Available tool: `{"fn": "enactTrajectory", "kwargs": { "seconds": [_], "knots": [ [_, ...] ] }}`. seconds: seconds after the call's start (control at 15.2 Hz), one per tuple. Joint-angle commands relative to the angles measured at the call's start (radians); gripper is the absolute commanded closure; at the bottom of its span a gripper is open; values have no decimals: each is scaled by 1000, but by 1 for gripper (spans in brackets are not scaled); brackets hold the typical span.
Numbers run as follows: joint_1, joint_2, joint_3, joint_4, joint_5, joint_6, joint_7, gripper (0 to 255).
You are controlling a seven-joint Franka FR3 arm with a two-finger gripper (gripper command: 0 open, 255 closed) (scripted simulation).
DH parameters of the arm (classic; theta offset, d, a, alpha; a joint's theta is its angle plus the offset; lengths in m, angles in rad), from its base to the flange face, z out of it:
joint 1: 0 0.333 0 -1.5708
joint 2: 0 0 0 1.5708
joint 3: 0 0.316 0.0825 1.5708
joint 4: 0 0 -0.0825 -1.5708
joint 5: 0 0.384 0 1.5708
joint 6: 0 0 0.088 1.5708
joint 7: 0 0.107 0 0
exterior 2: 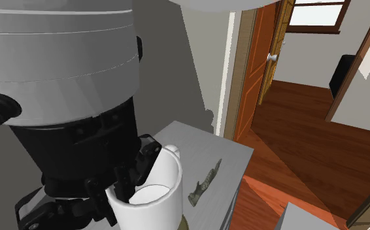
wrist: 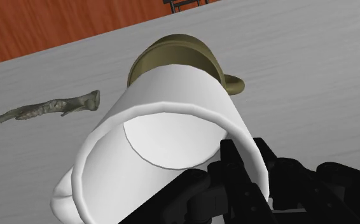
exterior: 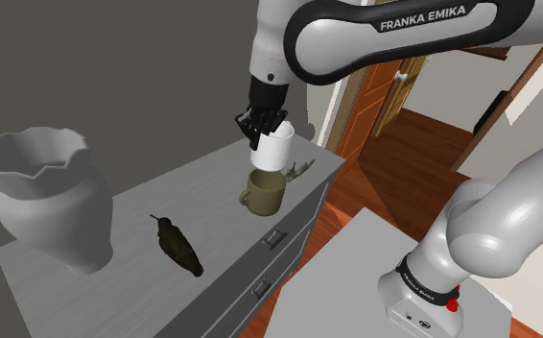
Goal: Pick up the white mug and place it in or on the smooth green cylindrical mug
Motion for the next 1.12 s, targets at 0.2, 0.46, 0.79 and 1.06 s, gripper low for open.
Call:
{"fn": "enactTrajectory", "kwargs": {
  "seconds": [0.2, 0.46, 0.79, 1.06],
  "knots": [
    [0, 13, 5, -54, -4, 67, 7, 255],
    [0, 30, 9, -93, -9, 122, 14, 255],
    [0, 37, 10, -107, -11, 143, 17, 255],
    [0, 37, 10, -107, -11, 142, 17, 255]
  ]
}}
